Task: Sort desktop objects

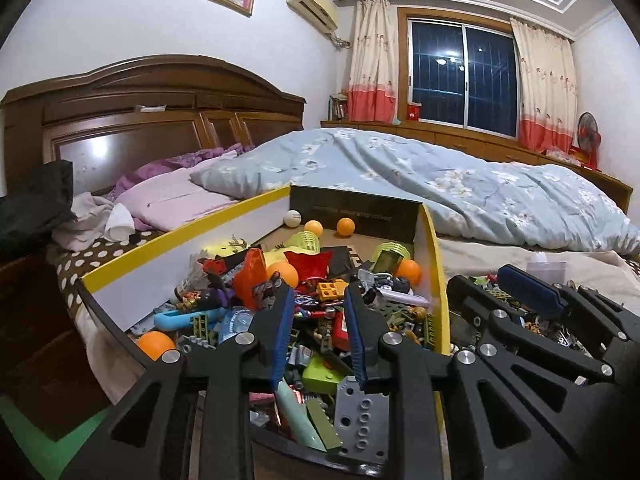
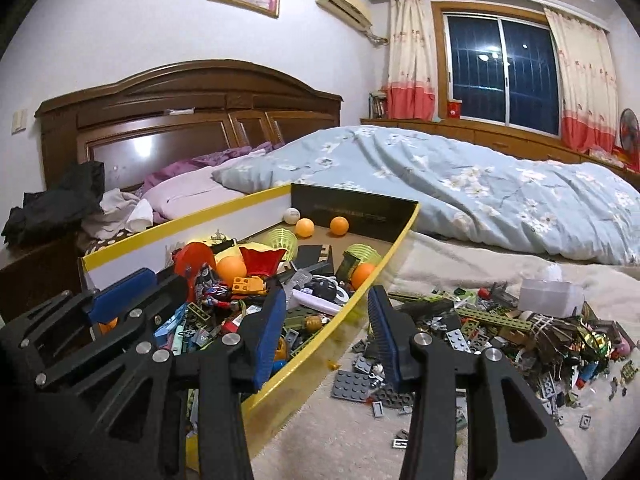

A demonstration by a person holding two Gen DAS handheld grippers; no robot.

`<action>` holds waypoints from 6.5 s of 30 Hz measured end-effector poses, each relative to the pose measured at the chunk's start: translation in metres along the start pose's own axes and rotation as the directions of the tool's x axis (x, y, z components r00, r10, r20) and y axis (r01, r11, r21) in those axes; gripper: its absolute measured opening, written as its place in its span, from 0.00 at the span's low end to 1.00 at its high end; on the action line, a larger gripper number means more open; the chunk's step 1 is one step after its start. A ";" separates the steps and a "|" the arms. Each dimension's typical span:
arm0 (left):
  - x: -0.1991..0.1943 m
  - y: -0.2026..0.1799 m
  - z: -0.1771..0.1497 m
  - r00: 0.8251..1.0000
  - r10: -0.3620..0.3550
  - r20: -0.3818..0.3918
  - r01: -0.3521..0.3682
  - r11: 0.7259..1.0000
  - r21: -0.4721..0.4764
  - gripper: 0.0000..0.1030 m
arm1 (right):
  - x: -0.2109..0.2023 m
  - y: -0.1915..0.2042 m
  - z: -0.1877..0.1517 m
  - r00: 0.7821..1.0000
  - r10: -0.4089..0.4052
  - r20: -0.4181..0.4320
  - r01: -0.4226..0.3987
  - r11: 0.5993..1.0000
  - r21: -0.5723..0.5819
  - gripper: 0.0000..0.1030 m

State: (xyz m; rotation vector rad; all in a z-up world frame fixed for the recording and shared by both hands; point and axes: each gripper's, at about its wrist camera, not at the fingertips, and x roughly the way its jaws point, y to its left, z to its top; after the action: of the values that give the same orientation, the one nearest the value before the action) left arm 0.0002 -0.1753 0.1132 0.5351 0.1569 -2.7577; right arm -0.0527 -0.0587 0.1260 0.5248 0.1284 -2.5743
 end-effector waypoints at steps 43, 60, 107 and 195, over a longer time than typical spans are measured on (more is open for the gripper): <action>-0.002 -0.143 -0.031 0.980 -0.196 -0.034 0.198 0.959 0.204 0.25 | -0.046 -0.124 -0.051 0.953 -0.295 -0.066 0.299 0.951 0.077 0.49; 0.048 -0.152 -0.088 0.953 -0.124 -0.277 0.183 0.962 0.202 0.30 | 0.006 -0.150 -0.096 0.931 -0.145 -0.335 0.198 0.972 0.129 0.49; 0.044 -0.157 -0.089 0.859 -0.317 -0.403 0.434 0.867 0.244 0.17 | -0.055 -0.151 -0.113 0.957 0.072 -0.279 -0.147 0.956 -0.255 0.67; -0.014 -0.155 -0.033 0.886 -0.448 -0.122 0.463 0.873 0.152 0.14 | -0.073 -0.134 -0.067 0.949 -0.304 -0.080 0.311 0.943 0.113 0.33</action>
State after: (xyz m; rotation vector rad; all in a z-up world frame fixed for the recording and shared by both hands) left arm -0.0286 -0.0203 0.0951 0.7426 0.0605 -3.2349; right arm -0.0385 0.1039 0.0916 0.6777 0.0753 -2.8864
